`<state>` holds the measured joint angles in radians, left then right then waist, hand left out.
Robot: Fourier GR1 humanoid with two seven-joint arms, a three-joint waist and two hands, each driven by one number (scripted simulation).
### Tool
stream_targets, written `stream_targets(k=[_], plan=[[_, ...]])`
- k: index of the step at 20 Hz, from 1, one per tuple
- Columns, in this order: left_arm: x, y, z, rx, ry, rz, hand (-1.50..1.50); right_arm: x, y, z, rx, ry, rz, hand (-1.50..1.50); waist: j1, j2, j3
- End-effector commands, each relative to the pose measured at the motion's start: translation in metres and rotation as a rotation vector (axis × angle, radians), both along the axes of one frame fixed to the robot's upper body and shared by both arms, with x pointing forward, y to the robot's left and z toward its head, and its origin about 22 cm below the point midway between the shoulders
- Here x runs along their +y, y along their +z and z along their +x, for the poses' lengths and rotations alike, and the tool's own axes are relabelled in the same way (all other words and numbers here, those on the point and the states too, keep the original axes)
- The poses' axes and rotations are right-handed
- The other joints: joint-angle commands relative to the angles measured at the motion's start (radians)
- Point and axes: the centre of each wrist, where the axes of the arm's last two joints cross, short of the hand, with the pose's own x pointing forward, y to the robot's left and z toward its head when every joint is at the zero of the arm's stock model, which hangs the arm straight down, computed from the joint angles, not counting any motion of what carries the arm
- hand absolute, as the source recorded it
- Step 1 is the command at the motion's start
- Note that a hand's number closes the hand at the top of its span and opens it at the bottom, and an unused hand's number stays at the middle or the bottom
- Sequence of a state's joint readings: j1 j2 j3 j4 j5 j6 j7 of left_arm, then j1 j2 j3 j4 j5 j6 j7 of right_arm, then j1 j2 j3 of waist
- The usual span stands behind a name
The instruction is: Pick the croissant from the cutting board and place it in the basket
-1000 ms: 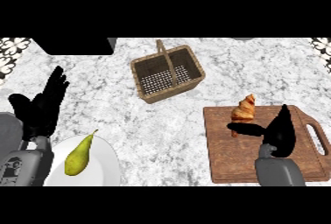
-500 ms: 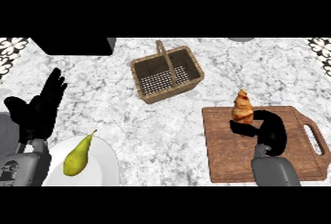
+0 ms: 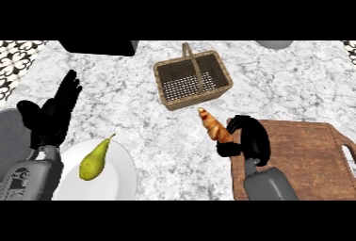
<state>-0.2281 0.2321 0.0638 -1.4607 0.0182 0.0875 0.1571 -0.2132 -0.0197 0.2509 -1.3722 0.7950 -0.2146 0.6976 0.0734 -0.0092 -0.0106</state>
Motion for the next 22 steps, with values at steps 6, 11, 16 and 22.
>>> stream_targets(k=[6,11,16,22], plan=[[-0.013,0.005,0.01,0.006,-0.056,0.003,0.0,0.129,-0.004,-0.112,0.024,1.156,0.162,1.5,0.059,0.015,0.016],[0.01,0.001,0.001,0.011,0.03,0.005,0.0,0.144,0.03,-0.18,-0.164,1.286,0.512,1.5,-0.046,0.004,0.012],[0.025,-0.002,-0.01,-0.001,0.06,-0.003,0.0,0.128,0.086,-0.181,-0.295,1.248,0.686,1.5,-0.07,0.005,0.01],[0.02,0.001,-0.004,0.022,0.065,-0.004,0.0,0.124,0.114,-0.178,-0.398,1.204,0.611,1.5,-0.094,-0.002,0.009]])
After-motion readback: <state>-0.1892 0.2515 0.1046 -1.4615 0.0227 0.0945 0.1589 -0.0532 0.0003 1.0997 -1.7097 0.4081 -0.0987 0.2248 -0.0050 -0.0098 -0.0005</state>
